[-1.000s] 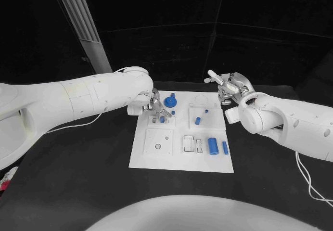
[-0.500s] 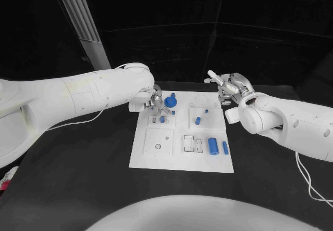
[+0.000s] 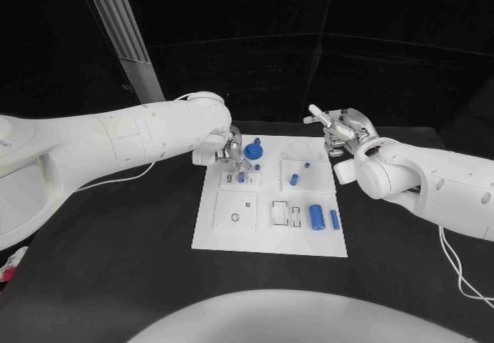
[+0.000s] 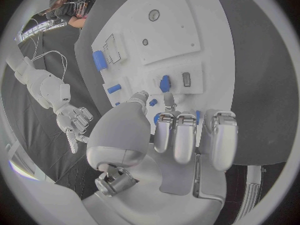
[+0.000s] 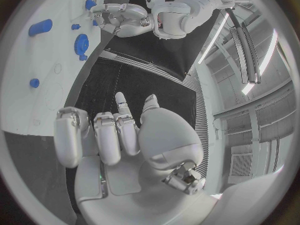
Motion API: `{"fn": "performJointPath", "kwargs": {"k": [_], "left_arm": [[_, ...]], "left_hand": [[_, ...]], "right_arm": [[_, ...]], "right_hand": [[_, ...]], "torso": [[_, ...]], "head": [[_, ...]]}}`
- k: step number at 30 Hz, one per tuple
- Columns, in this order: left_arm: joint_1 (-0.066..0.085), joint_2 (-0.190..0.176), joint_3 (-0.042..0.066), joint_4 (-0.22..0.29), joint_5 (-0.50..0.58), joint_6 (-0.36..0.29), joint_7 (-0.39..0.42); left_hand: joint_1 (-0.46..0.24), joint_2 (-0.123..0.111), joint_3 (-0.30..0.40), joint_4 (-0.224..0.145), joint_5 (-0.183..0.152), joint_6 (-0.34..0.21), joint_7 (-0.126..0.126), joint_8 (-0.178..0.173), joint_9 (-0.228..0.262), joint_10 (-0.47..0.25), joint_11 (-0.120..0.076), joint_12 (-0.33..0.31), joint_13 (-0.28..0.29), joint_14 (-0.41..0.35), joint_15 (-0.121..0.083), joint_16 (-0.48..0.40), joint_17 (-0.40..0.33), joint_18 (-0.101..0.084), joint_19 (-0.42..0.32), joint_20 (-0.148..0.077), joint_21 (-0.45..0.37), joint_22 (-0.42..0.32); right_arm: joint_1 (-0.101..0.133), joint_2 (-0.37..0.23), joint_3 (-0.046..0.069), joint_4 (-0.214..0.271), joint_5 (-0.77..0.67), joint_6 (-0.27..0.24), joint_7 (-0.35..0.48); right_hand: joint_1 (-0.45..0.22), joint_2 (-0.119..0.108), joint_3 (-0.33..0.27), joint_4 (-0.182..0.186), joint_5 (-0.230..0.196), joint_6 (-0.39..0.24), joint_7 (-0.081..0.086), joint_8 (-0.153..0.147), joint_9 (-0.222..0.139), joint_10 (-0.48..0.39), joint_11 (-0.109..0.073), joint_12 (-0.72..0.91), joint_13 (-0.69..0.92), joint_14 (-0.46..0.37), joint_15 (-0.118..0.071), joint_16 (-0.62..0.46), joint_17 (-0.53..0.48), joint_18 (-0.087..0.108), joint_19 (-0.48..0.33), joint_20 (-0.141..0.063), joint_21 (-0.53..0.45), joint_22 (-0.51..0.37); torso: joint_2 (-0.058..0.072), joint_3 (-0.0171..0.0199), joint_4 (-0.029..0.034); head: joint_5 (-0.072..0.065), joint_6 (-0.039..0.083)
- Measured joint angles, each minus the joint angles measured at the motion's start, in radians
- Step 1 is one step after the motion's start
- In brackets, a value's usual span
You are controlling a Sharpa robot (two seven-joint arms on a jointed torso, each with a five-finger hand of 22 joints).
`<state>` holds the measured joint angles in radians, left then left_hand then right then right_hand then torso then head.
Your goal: Assemble the parts on the task board
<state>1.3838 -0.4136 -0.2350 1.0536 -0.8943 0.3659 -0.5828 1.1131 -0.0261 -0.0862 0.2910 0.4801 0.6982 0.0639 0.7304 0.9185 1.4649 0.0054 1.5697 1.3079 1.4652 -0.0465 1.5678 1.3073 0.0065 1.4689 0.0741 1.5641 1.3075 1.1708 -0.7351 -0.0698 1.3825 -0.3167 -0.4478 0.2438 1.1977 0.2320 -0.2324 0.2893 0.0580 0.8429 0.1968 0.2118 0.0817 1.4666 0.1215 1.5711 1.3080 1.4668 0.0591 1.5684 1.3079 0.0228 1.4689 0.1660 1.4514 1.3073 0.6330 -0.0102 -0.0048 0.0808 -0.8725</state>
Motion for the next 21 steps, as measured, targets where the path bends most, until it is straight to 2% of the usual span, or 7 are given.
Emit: {"fn": "performJointPath", "kwargs": {"k": [21], "left_arm": [[-0.003, 0.022, 0.000, -0.032, 0.000, 0.066, -0.016]], "left_hand": [[0.022, 0.012, 0.003, -0.003, 0.000, 0.000, 0.000, 0.000, -0.004, 0.000, 0.000, 0.000, 0.000, 0.000, 0.000, 0.000, 0.000, 0.000, -0.004, -0.004, 0.000, 0.000]], "right_arm": [[0.000, 0.002, 0.000, 0.000, 0.000, 0.000, -0.002]], "right_hand": [[0.005, 0.005, 0.000, 0.000, 0.000, 0.000, 0.000, 0.000, 0.000, 0.000, 0.000, 0.000, 0.000, 0.000, 0.000, 0.000, 0.000, 0.000, 0.000, 0.000, 0.000, 0.000]], "torso": [[0.000, -0.0001, 0.0000]], "head": [[0.001, 0.000]]}}
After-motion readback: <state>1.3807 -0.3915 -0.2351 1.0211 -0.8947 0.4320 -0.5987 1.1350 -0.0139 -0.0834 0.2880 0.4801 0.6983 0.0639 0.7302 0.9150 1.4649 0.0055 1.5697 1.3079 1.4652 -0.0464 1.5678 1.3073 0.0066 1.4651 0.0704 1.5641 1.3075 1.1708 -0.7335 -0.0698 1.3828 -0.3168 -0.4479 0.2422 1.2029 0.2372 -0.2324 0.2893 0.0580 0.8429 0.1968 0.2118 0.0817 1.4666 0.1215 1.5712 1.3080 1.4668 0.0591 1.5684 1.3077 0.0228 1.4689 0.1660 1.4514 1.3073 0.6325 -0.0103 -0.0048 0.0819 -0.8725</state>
